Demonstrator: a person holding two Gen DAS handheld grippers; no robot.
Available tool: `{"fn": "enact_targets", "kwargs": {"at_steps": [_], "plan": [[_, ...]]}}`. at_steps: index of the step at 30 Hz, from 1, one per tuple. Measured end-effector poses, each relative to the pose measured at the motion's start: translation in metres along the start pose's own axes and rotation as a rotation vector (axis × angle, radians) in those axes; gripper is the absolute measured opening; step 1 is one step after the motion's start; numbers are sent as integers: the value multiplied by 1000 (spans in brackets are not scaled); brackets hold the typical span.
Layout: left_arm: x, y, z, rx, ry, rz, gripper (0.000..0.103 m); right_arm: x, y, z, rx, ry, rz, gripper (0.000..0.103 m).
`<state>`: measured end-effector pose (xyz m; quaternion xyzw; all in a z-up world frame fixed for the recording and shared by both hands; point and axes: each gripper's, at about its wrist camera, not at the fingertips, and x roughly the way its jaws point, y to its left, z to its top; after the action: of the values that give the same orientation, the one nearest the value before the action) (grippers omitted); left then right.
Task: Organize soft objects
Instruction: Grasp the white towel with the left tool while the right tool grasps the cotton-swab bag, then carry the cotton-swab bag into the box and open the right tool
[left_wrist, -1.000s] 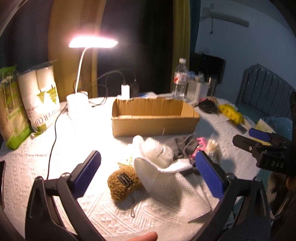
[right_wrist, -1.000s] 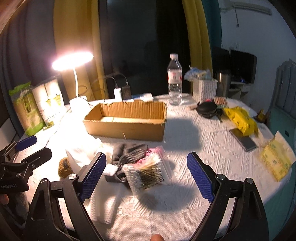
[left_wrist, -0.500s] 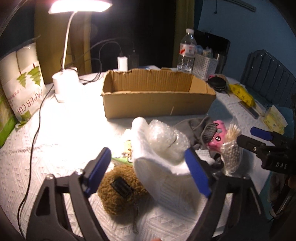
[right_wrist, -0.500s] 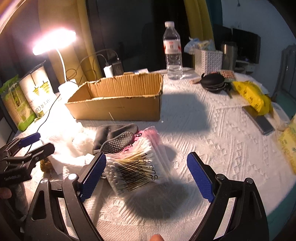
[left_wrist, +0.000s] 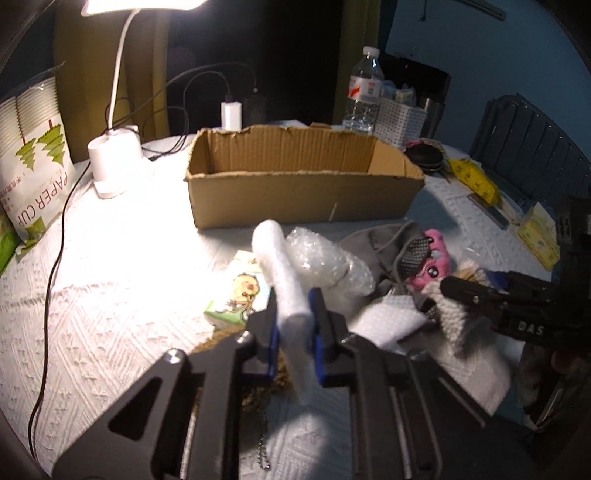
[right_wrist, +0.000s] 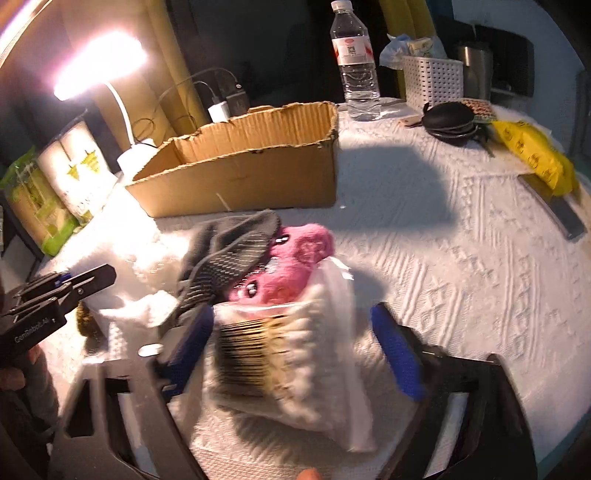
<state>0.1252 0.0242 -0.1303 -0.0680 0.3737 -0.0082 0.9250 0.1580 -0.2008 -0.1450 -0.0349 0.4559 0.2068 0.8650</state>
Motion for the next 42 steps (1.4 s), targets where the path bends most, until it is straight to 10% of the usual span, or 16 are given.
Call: {"fn": "enact_targets", "kwargs": {"at_steps": [19, 42], "plan": [[-70, -13, 66, 75, -212, -18, 7, -57, 19, 50, -104, -172, -10, 55], [-5, -15, 153, 89, -277, -31, 7, -14, 12, 151, -196, -255, 61, 55]]}}
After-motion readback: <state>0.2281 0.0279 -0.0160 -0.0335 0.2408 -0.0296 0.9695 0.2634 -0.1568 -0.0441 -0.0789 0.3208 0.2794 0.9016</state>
